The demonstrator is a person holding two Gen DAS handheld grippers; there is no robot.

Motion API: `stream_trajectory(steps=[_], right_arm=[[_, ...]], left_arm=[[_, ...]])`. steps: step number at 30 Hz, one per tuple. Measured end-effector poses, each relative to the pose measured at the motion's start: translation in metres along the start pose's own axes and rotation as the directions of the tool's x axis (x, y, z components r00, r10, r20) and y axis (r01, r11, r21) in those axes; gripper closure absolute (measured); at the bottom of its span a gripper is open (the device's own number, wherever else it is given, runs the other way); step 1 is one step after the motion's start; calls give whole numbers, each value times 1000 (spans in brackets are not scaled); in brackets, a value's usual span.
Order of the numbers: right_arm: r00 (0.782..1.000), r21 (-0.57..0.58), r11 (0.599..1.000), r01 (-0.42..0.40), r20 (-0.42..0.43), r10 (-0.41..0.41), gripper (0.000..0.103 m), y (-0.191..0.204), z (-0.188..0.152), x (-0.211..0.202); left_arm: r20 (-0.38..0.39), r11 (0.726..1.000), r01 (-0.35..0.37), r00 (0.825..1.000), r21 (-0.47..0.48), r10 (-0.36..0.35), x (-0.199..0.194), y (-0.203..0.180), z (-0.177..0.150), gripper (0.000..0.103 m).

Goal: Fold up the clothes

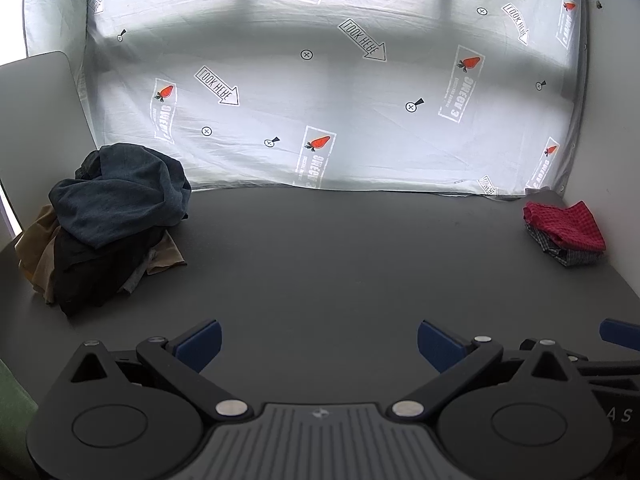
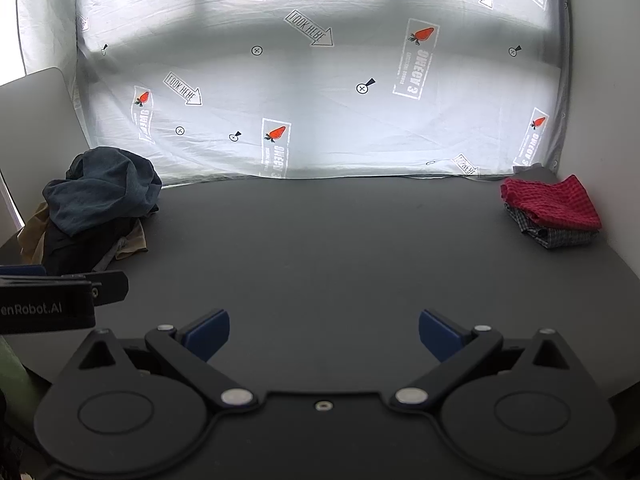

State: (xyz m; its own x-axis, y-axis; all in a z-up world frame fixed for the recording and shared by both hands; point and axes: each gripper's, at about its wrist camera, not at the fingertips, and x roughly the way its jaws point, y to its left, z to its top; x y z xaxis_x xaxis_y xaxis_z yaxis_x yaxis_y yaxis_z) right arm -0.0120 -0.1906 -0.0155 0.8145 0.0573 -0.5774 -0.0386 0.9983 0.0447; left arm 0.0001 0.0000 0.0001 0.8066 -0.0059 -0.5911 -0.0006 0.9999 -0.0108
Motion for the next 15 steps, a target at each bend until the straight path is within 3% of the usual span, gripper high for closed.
stream_trajectory(steps=[15], right_arm=[[1000, -5, 1000, 2, 0, -2, 1, 4, -7, 2]], left_arm=[[-12, 1000, 7, 1000, -8, -7, 0, 2, 5, 0]])
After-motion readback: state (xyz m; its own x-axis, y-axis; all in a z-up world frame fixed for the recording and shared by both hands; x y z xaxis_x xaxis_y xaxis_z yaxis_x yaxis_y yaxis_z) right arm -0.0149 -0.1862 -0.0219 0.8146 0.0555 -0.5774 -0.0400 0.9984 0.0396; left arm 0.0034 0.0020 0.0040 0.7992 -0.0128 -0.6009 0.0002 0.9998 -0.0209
